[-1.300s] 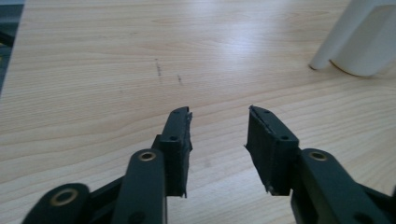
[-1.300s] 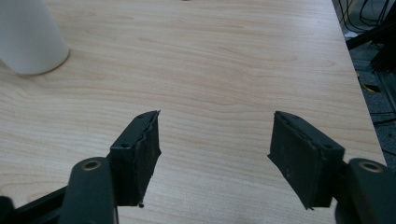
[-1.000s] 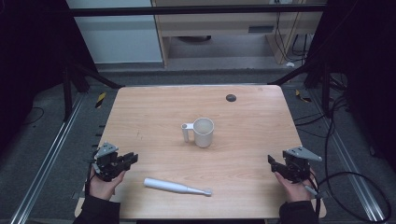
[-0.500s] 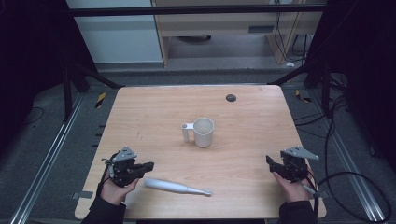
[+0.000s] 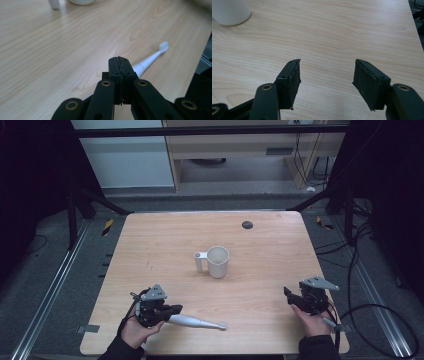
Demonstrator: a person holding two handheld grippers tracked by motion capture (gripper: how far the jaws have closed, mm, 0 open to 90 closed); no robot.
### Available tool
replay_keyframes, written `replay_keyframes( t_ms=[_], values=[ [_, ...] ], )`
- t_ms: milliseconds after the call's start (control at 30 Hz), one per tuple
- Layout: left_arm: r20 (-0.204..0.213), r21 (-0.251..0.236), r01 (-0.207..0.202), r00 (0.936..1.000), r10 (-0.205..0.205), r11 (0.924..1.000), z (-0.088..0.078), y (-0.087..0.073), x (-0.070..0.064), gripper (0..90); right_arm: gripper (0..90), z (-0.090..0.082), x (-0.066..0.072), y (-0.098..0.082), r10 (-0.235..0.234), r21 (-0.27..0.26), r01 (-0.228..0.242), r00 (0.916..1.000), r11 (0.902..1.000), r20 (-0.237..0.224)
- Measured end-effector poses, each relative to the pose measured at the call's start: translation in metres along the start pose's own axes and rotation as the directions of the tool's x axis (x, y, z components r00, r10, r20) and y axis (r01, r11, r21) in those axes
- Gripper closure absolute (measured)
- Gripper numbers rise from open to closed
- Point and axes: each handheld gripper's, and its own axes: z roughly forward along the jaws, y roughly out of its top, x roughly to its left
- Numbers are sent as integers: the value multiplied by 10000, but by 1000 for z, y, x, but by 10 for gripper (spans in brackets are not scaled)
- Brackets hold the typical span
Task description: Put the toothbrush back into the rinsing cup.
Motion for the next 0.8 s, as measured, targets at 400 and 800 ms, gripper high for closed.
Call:
replay_keyframes(
  t_ms=[400,800],
  values=[
    [965,950,-772,9930,680,9925,24,0,-23,892,372,1,0,0,-69,30,68,10000,10000,22],
    [1297,1585,-1354,9848,1154,9780,41,-1,-33,893,366,3,1,-1,-132,92,131,9999,9999,61]
  ],
)
